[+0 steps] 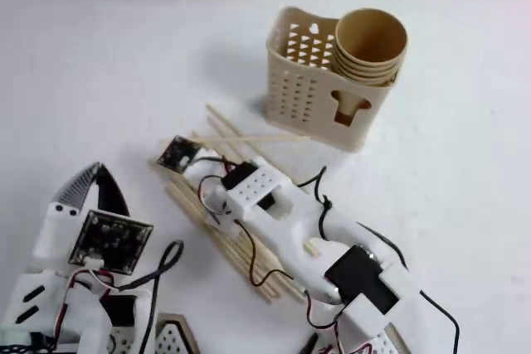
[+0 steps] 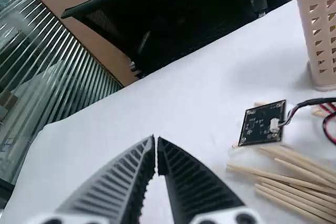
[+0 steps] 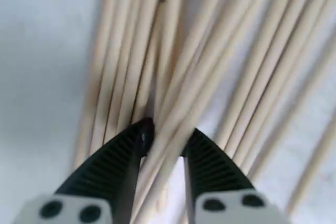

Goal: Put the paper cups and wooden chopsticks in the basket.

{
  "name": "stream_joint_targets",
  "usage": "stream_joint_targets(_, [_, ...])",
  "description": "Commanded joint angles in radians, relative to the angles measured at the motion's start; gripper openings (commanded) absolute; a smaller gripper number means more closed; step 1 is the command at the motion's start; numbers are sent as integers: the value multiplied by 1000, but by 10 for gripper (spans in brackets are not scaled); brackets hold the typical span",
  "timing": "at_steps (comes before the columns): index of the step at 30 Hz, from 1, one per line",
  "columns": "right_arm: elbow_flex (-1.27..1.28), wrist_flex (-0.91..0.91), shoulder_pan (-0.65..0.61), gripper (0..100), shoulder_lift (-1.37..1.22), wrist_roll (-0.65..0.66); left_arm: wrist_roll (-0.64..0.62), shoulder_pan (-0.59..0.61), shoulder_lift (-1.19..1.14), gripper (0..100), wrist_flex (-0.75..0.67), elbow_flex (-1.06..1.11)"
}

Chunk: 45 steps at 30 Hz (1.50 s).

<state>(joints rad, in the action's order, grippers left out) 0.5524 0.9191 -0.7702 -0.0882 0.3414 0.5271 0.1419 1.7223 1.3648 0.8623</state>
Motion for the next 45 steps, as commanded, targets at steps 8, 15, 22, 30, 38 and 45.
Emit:
stream_joint_targets(8, [-29, 56, 53, 18, 108, 11, -32, 19, -1, 27, -32, -5])
stream_joint_targets(15, [-29, 143, 94, 18, 294, 12, -58, 19, -1, 27, -34, -5])
stream_joint_targets(22, [-21, 153, 107, 17, 285, 12, -58, 16, -1, 27, -34, -3])
stream_joint_targets(30, [-31, 145, 101, 22, 110, 12, -58, 18, -1, 27, -26, -3])
stream_joint_targets(38, [-71, 147, 99, 94, 62, 12, -58, 19, -1, 27, -26, -3])
stream_joint_targets(45, [-129, 150, 99, 57, -25, 14, -58, 19, -1, 27, -26, -2])
